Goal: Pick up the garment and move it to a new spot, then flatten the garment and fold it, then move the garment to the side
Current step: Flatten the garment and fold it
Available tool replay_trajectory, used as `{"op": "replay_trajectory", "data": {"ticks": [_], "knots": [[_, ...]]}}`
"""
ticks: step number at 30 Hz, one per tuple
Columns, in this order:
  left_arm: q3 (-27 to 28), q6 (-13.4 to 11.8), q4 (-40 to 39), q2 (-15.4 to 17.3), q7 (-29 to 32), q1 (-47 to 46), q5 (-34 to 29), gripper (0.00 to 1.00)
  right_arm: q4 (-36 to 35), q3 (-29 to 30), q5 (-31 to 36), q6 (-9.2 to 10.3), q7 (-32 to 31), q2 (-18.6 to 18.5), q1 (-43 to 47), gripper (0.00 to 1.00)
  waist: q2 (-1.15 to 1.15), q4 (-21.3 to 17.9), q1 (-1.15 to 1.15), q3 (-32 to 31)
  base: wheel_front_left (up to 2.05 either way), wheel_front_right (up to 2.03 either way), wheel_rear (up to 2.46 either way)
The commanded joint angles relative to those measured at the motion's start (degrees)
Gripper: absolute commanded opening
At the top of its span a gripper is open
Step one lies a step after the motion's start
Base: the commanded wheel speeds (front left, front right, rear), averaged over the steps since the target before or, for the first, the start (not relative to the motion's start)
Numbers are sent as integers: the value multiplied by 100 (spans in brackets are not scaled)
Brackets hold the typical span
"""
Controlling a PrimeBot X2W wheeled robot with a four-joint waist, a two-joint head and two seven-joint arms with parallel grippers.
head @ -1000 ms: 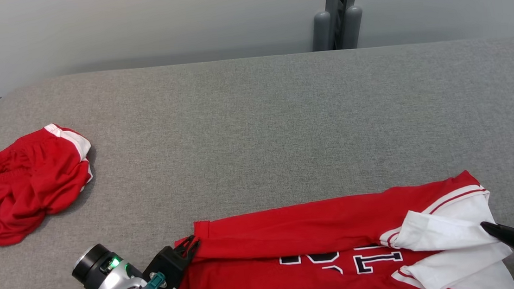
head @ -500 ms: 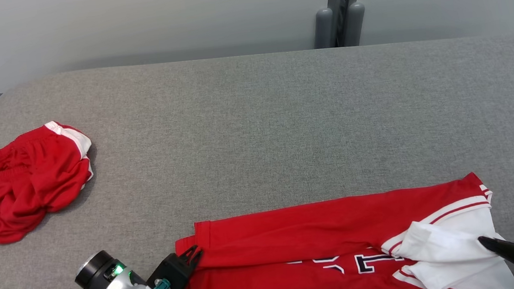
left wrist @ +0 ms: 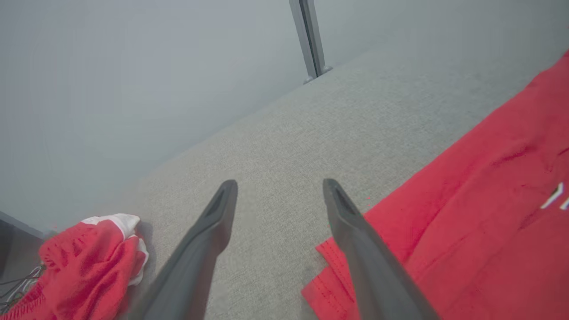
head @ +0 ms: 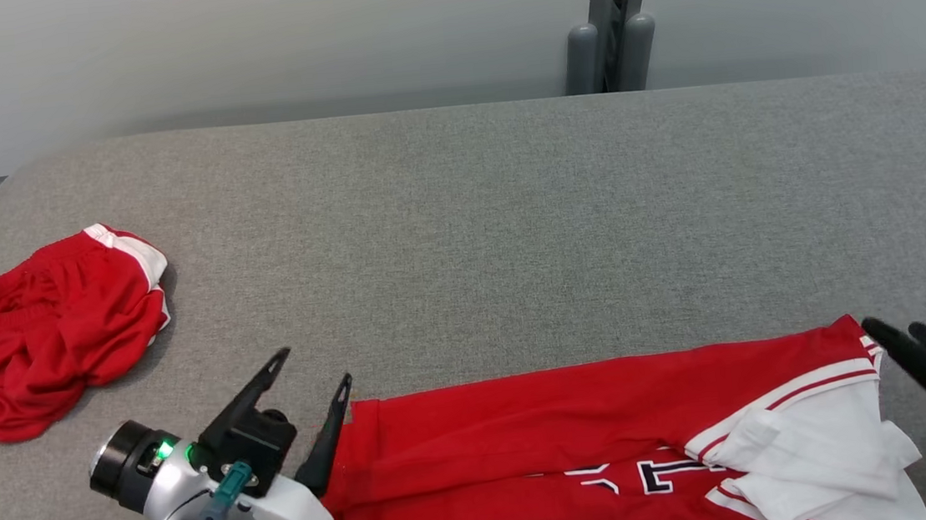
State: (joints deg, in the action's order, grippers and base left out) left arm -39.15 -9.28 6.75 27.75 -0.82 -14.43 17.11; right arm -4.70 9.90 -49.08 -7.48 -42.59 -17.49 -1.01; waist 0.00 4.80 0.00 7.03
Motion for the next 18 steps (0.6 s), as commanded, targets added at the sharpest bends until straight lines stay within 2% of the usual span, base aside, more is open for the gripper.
{"op": "replay_trajectory", "data": {"ticks": [1,5,9,10,11,15,16,18], "knots": [[114,-122,-41,-47,-138,-14,61,100,-69,14,74,-3,222,28,-128,100,0,-4,0,-18,0,0,0],[455,-478,-132,-264,-603,19,221,100,-211,-100,219,-3,1044,89,-262,100,0,-9,0,-53,0,0,0],[753,-745,-158,-491,-1097,104,366,100,-245,-403,413,-3,2086,-32,-319,100,0,-25,0,-74,0,0,0],[910,-882,-174,-607,-1267,143,424,100,-184,-564,573,-3,2686,-105,-302,100,0,-34,0,-91,0,0,0],[1002,-929,-194,-671,-1328,163,453,100,-147,-682,671,-3,2961,-164,-272,100,0,-36,0,-97,0,0,0],[1305,-953,-374,-941,-1432,354,429,100,157,-995,1099,-3,4062,-312,-178,100,0,-49,0,-109,0,0,0],[1305,-953,-374,-941,-1432,354,429,100,157,-995,1099,-3,4062,-312,-178,100,0,-49,0,-109,0,0,0],[1582,-921,-612,-1178,-1434,483,361,100,382,-1098,1248,-3,4488,-303,-134,100,0,-52,0,-109,0,0,0]]}}
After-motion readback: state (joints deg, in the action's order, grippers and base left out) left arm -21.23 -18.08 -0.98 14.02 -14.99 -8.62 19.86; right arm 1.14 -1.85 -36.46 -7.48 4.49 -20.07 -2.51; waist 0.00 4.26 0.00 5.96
